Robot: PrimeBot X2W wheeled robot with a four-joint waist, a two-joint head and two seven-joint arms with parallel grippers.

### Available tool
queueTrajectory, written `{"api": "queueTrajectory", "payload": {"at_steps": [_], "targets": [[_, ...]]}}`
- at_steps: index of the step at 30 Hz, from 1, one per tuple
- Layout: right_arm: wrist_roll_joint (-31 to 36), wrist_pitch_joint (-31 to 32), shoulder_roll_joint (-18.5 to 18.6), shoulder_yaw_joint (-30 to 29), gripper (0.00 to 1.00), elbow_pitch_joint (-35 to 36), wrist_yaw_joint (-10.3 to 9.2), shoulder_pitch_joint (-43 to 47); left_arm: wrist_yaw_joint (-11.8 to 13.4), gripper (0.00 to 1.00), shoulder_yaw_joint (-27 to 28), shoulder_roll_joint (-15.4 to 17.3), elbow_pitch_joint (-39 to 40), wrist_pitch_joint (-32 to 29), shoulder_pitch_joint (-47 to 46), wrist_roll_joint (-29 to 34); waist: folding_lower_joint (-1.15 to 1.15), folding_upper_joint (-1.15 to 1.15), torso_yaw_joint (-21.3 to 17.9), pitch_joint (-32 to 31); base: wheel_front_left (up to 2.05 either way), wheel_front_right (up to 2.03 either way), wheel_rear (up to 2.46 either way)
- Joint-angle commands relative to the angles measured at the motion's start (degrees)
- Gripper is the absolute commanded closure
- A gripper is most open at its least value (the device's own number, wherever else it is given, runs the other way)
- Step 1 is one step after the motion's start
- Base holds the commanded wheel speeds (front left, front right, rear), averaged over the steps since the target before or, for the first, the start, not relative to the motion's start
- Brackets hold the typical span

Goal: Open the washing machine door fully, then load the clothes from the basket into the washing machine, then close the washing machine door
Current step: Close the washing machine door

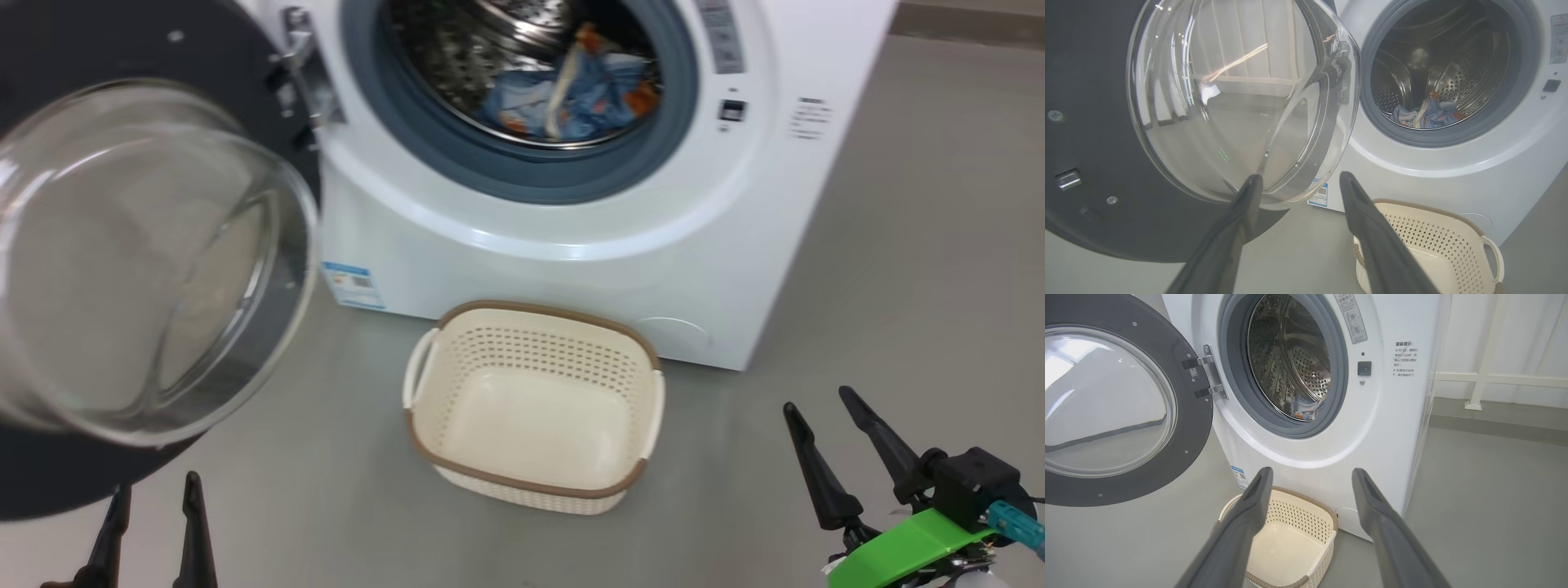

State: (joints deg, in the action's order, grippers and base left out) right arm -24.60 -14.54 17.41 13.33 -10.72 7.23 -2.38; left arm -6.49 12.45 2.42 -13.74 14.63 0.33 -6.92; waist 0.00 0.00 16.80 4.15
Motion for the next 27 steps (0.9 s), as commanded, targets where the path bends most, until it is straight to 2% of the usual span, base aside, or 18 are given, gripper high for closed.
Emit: {"api": "queueTrajectory", "payload": {"at_steps": [1, 4, 11, 19, 27], "targets": [[-0.1, -0.5, 1.3, 1.4, 0.0, 1.0, 0.25, -1.8, 0.5, 0.0, 1.9, 0.6, 1.0, 0.4, -0.2, -0.1, 0.0, 0.0, 4.8, -0.4, 0.0, 0.0, 0.0], [-0.1, -0.5, 1.3, 2.5, 0.0, 0.9, 0.25, -2.1, 0.6, 0.0, 2.2, 0.5, 0.7, 0.4, 0.0, -0.3, 0.0, 0.0, 8.1, -0.5, 0.0, 0.0, 0.0], [-0.4, -0.5, 1.8, 3.9, 0.0, 0.6, 0.25, -2.4, 1.1, 0.0, 2.4, 0.5, 0.6, 0.4, 0.4, -0.4, 0.0, 0.0, 13.1, -0.8, 0.0, 0.0, 0.0], [-1.0, -0.5, 2.4, 7.7, 0.0, -0.3, 0.25, -5.4, 2.8, 0.0, 3.1, 0.5, 2.4, 0.4, 2.2, -2.8, 0.0, 0.0, 13.9, 0.1, 0.0, 0.0, 0.0], [-1.6, -0.5, 2.7, 9.0, 0.0, -0.9, 0.25, -6.7, 4.0, 0.0, 2.6, 0.5, 3.5, 0.4, 3.0, -4.1, 0.0, 0.0, 14.1, 0.6, 0.0, 0.0, 0.0]]}}
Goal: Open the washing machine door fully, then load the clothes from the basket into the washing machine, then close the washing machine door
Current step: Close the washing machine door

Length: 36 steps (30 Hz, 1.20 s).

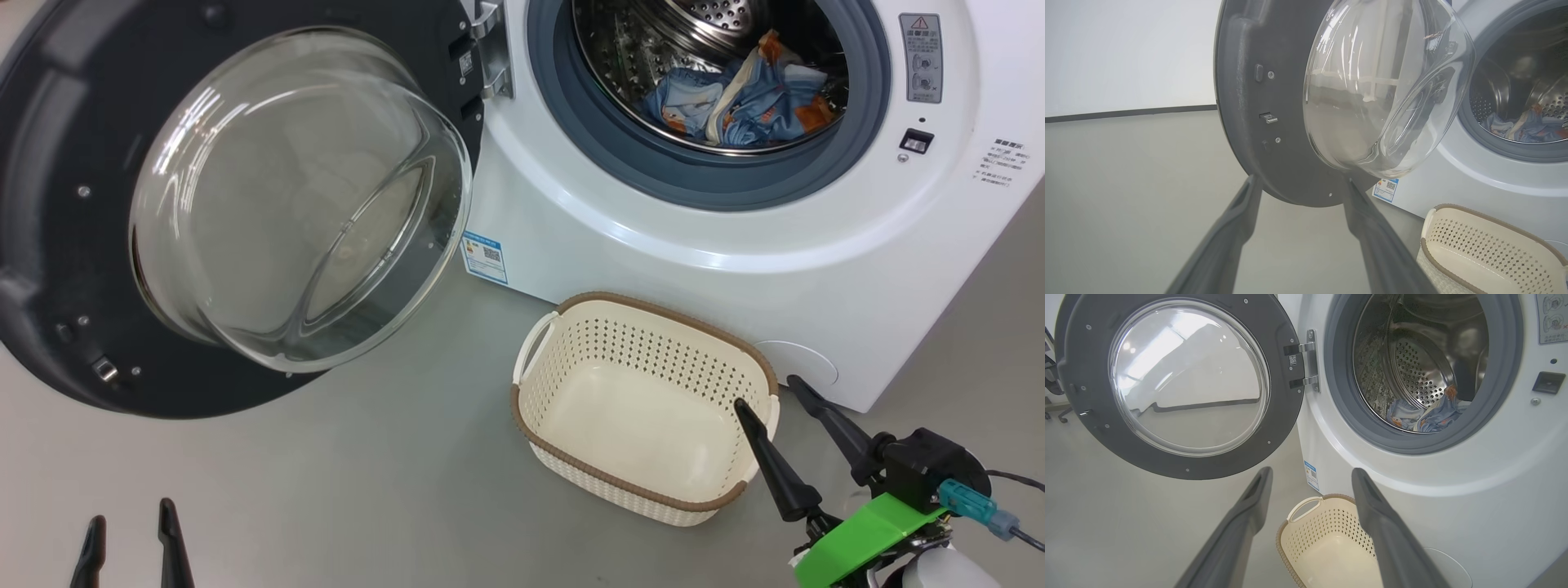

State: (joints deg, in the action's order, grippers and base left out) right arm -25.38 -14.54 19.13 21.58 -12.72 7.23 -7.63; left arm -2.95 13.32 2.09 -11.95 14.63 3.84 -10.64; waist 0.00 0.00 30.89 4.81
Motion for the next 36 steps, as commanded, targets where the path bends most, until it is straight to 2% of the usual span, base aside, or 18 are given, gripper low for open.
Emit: {"api": "queueTrajectory", "payload": {"at_steps": [1, 2, 5, 11, 15, 17, 19, 23, 26, 31, 36], "targets": [[-0.9, -0.5, 1.0, 0.8, 0.0, 1.1, 0.25, -1.5, 0.6, 0.0, 1.6, 0.8, 1.8, 0.4, -0.4, -0.5, 0.0, 0.0, 0.0, 0.0, 0.0, 0.0, 0.0], [-0.9, -0.5, 1.0, 0.9, 0.0, 1.1, 0.25, -1.5, 0.6, 0.0, 1.6, 0.8, 1.8, 0.4, -0.5, -1.0, 0.0, 0.0, 0.0, 0.0, 0.0, 0.0, 0.0], [-1.0, -0.5, 1.1, 0.7, 0.0, 1.1, 0.25, -1.3, 0.0, 1.0, 2.3, 0.8, 2.6, 0.4, -1.5, -3.1, 0.0, 0.0, 0.0, 0.2, 0.0, 0.0, 0.0], [-0.9, -0.5, 1.1, 0.1, 0.0, 1.5, 0.25, -0.6, -3.3, 1.0, 8.1, 1.6, 5.5, 0.4, -7.0, -9.2, 0.0, 0.0, 0.0, 1.1, 0.0, 0.0, 0.0], [-0.7, -0.5, 1.3, -0.7, 0.0, 1.9, 0.25, -0.4, -4.4, 1.0, 10.4, 5.6, 4.0, -0.2, -13.0, -19.3, 0.0, 0.0, 0.0, 2.2, 0.0, 0.0, 0.0], [-0.6, -0.5, 1.4, -1.1, 0.0, 2.1, 0.25, -0.3, -4.5, 1.0, 10.6, 8.7, 3.1, -3.0, -16.8, -27.3, 0.0, 0.0, 0.0, 2.8, 0.0, 0.0, 0.0], [-0.4, -0.5, 1.5, -1.3, 0.0, 2.2, 0.25, -0.1, -4.5, 1.0, 10.4, 13.1, 1.3, -6.8, -20.2, -34.8, 0.0, 0.0, 0.0, 3.3, 0.0, 0.0, 0.0], [-0.2, -0.5, 2.0, -1.6, 0.0, 2.5, 0.25, -0.3, -4.5, 1.0, 9.8, 21.3, -4.8, -14.4, -27.0, -46.3, 0.0, 0.0, 0.1, 4.7, 0.0, 0.0, 0.0], [-0.2, -0.5, 2.4, -1.6, 0.0, 2.6, 0.25, -0.6, -4.5, 1.0, 9.4, 25.6, -10.4, -21.0, -32.0, -53.5, 0.0, 0.0, 0.2, 5.6, 0.0, 0.0, 0.0], [-0.1, -0.5, 3.1, -1.0, 0.0, 2.7, 0.25, -1.2, -4.5, 1.0, 7.1, 31.0, -19.1, -30.3, -38.0, -58.9, 0.0, 0.0, 0.3, 6.9, 0.0, 0.0, 0.0], [0.0, -0.5, 3.9, -0.7, 0.0, 3.0, 0.25, -1.9, -4.5, 1.0, 4.2, 33.7, -25.9, -36.9, -43.4, -61.4, 0.0, 0.0, 0.3, 8.1, 0.0, 0.0, 0.0]]}}
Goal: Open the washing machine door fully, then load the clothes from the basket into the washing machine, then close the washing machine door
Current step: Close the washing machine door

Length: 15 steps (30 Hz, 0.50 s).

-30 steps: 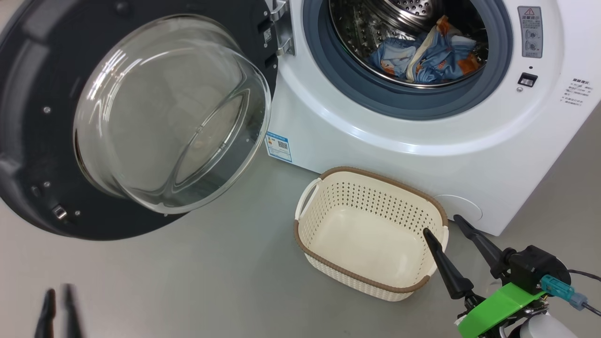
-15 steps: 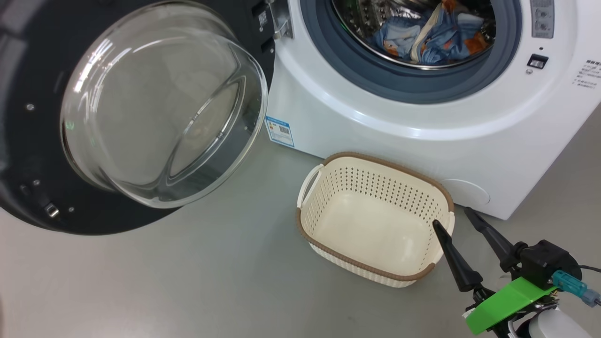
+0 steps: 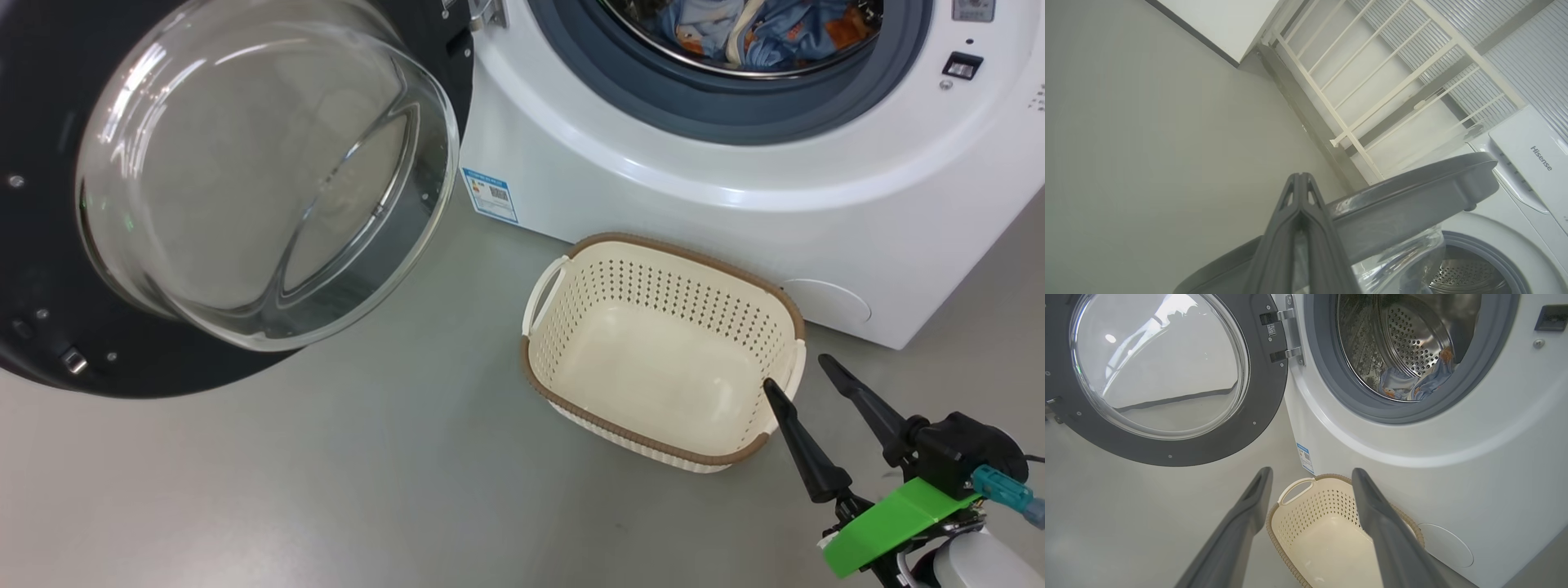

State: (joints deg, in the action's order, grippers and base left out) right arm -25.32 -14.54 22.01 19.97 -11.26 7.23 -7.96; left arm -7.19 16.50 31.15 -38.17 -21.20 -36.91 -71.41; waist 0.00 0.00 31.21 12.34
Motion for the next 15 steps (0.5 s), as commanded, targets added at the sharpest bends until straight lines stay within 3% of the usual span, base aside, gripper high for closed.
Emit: {"api": "queueTrajectory", "payload": {"at_steps": [1, 15], "targets": [[-0.1, -0.5, 1.1, 1.1, 0.0, 1.5, 0.25, -1.6, -0.3, 1.0, 0.9, 4.9, -0.7, -1.8, -3.5, -1.3, 0.0, 0.0, -0.1, 0.7, 0.0, 0.0, 0.0], [-0.5, -0.5, 2.4, 2.2, 0.0, 1.7, 0.25, -2.1, -0.3, 1.0, -3.1, 6.3, -5.4, -7.2, -6.6, -5.1, 0.0, 0.0, -1.3, 1.9, 0.0, 0.0, 0.0]]}}
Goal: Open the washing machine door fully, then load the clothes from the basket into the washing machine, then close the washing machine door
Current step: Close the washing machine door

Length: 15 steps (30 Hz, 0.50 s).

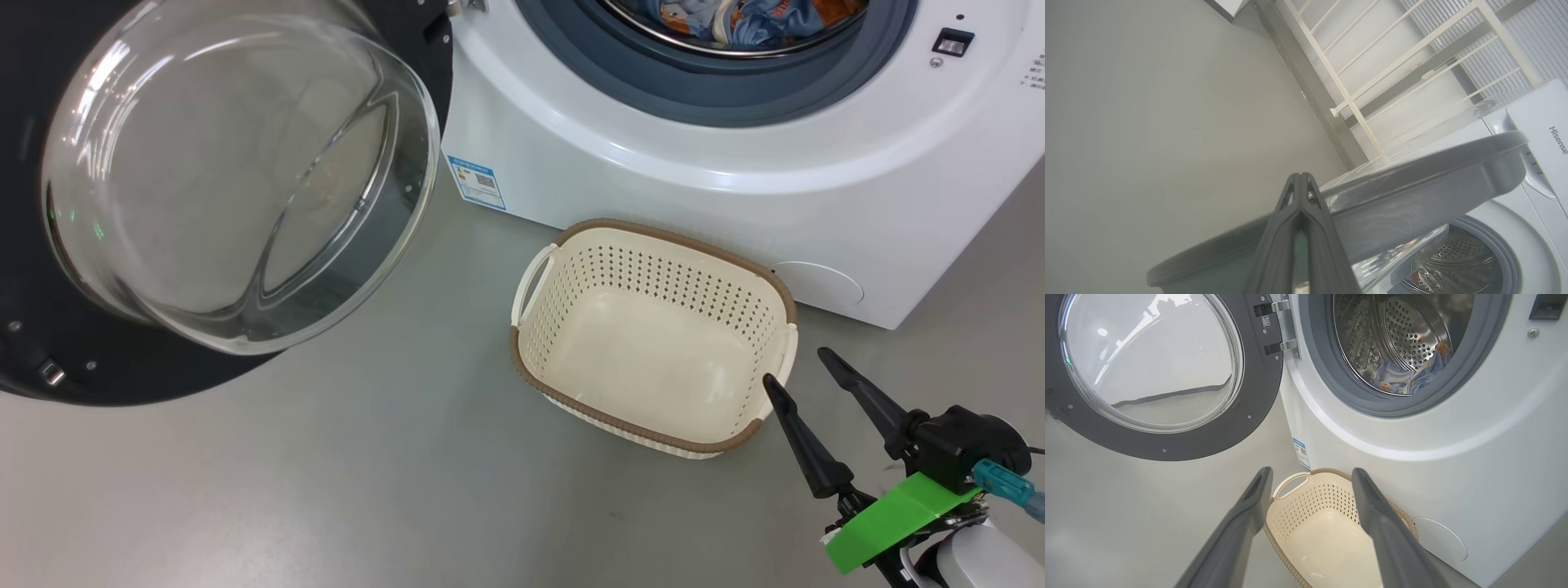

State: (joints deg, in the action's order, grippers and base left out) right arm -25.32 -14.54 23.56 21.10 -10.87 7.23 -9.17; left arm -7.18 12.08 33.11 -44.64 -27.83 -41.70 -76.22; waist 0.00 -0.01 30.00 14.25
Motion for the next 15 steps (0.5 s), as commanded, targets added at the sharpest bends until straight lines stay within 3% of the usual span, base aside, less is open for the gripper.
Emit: {"api": "queueTrajectory", "payload": {"at_steps": [1, 15], "targets": [[-0.5, -0.5, 0.8, 1.1, 0.0, 1.3, 0.25, -1.0, -0.3, 1.0, 1.1, 4.4, 1.0, -0.6, -1.8, -0.5, 0.0, 0.01, -0.2, 0.1, 0.0, 0.0, 0.0], [-0.4, -0.5, 0.0, 0.7, 0.0, 1.0, 0.25, -0.9, -0.3, 1.0, -4.0, 5.3, 4.0, -10.0, 0.1, -4.4, 0.0, 0.01, -0.4, -1.0, 0.0, 0.0, 0.0]]}}
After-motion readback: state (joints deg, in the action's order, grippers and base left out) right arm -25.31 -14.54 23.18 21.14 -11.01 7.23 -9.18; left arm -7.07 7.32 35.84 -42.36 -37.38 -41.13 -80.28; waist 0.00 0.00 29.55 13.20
